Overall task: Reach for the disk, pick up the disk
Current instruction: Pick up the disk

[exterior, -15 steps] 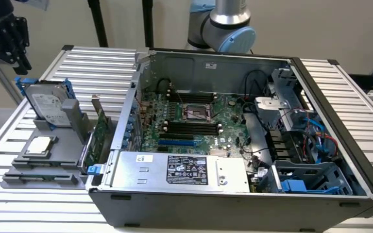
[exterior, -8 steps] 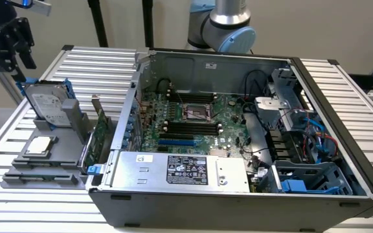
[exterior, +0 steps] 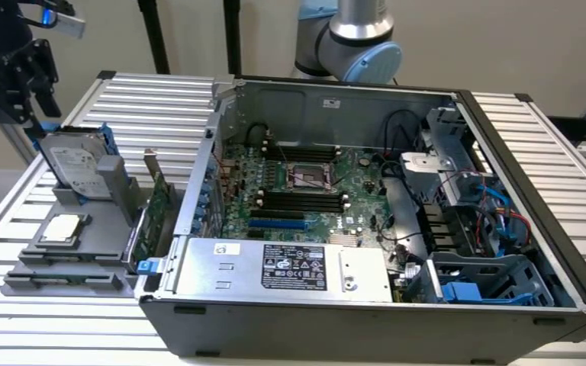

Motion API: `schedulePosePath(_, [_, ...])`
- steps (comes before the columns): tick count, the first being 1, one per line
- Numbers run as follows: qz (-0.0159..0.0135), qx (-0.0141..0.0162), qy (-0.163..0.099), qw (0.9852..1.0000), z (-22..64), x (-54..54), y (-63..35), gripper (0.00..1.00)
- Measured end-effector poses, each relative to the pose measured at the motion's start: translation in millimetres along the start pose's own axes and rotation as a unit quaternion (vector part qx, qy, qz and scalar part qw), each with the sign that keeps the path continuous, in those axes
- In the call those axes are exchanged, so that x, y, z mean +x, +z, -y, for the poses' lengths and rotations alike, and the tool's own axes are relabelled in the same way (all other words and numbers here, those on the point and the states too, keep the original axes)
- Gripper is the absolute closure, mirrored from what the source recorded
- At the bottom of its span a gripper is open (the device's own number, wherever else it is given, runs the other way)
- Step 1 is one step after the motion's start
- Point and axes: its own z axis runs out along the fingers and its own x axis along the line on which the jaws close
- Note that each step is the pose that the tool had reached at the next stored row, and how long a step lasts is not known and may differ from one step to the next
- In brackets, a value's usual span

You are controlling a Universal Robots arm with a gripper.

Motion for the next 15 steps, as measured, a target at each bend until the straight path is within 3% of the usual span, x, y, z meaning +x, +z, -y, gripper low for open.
schedulePosePath(15, [-0.0002, -0.0044, -0.008, 1.0, 1.6, 1.9, 26.5, 0.46])
